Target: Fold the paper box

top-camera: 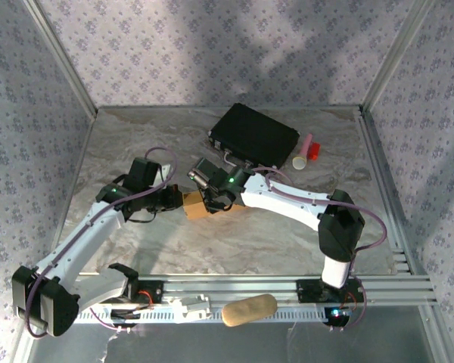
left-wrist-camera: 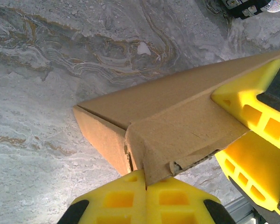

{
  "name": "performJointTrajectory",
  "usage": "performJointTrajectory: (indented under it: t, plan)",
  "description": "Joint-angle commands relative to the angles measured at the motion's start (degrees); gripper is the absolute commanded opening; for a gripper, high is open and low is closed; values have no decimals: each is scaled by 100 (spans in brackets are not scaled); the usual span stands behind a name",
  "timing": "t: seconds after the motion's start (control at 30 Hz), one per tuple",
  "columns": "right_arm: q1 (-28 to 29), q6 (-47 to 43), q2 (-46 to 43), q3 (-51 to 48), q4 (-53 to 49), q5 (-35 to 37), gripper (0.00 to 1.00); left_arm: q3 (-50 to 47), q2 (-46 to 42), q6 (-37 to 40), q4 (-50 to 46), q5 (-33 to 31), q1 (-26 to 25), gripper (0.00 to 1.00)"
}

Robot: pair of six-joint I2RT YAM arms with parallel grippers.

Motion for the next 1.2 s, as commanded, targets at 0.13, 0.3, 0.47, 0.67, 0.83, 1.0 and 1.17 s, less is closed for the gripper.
performJointTrajectory:
  t: [0.13, 0.3, 0.47, 0.67, 0.83, 1.0, 1.17]
  plan:
    - [6, 1776, 97, -135, -291, -29, 40, -362, -56, 118, -346, -234, 43, 3]
    - [5, 1757, 121, -126, -257, -33, 37, -511, -78, 100, -305, -243, 32, 3]
    - [8, 1758, 130, -144, -251, -28, 34, -609, -96, 90, -275, -293, 7, 3]
    - [8, 1750, 127, -140, -251, -11, 33, -653, -96, 73, -296, -401, -60, 3]
    - [17, 1740, 144, -148, -252, -25, 32, -404, -274, -39, -385, -470, -173, 11]
    - [16, 1740, 148, -179, -227, -33, 31, -16, -973, -524, -350, -462, -247, 63]
    - [2, 1731, 148, -192, -197, -39, 31, -485, -1901, -1799, 549, -610, -181, 75]
